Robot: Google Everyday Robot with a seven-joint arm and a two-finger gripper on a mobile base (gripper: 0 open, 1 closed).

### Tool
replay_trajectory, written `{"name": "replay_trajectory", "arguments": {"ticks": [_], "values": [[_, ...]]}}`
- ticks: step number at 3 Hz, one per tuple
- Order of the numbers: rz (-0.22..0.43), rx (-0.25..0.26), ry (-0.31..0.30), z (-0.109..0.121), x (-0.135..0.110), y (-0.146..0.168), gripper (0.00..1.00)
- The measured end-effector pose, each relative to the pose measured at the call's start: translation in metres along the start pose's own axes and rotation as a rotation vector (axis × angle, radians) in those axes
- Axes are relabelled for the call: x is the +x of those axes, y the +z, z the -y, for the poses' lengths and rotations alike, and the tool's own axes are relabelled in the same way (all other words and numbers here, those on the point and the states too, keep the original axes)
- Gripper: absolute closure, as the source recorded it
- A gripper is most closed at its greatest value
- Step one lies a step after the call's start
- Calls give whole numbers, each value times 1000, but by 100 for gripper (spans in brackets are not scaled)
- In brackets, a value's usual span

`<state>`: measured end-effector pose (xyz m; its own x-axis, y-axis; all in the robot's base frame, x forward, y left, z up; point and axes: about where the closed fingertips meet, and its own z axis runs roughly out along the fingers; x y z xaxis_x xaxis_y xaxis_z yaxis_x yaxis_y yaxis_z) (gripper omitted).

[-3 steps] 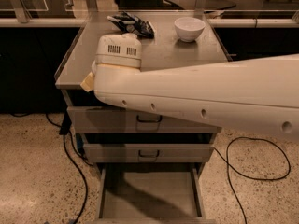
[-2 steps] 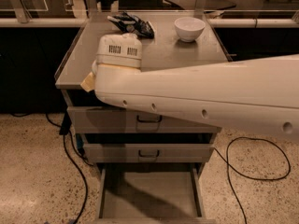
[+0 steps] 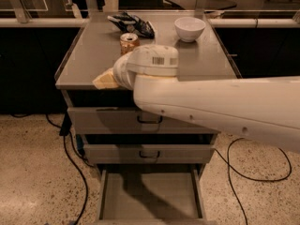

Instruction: Place orange can into bottom drawer

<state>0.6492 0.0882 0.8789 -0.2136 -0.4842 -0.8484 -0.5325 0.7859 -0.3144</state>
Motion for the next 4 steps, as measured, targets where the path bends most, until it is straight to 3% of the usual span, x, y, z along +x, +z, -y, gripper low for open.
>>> {"name": "replay_trajectory", "arguments": {"ticks": [2,3,4], "values": [[56,43,81,50,18,-30,0],[53,45,59,48,18,-22,0],[95,-3,37,39,-2,19,0]]}}
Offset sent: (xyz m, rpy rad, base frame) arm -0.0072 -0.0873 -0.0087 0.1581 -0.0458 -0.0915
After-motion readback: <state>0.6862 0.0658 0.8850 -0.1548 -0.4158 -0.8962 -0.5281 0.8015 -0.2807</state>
